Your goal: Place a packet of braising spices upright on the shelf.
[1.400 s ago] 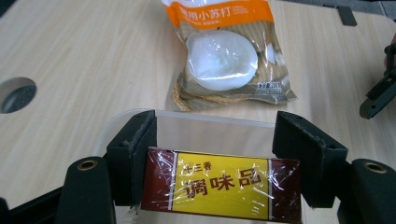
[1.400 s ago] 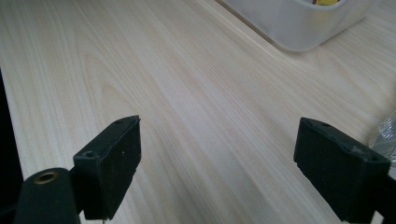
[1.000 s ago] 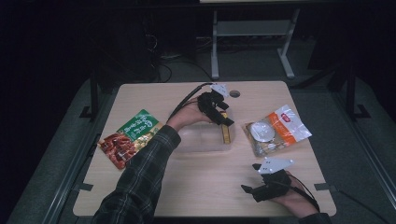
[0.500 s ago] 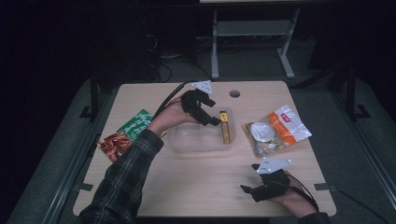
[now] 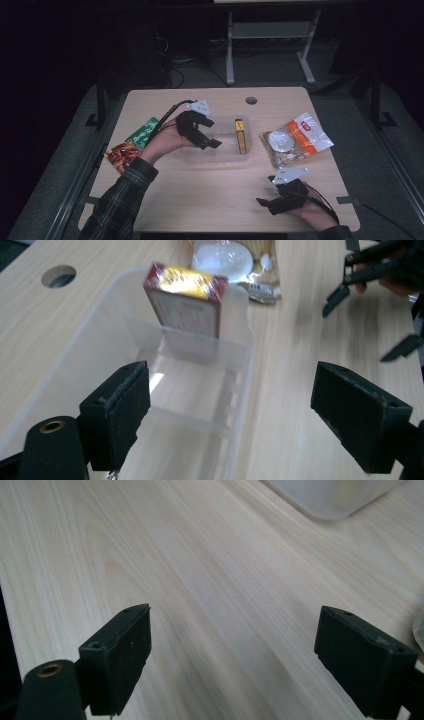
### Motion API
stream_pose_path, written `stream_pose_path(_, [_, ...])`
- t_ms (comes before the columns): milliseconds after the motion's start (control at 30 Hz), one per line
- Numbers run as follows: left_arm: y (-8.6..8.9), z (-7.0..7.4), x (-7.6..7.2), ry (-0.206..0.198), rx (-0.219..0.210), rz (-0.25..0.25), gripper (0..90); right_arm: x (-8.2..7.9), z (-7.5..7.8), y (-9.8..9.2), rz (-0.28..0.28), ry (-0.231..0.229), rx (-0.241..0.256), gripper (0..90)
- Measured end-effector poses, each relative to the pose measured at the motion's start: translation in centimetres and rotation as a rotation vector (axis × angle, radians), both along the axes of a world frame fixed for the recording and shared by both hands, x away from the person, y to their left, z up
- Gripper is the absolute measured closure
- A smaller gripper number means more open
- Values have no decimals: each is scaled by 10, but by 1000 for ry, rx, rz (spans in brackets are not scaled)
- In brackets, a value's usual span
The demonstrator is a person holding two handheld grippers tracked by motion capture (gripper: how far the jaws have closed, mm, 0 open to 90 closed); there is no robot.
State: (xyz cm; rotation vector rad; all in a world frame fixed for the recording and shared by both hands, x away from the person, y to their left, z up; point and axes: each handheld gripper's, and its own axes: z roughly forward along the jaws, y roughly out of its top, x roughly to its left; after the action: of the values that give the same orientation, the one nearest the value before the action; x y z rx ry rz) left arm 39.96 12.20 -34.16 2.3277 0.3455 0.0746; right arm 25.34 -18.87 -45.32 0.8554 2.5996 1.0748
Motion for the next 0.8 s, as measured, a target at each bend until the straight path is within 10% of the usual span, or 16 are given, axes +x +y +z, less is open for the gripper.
stream_pose_path(800, [91,-32,-59,-43,-17,159,158,3,-4,0,-17,12,7,143])
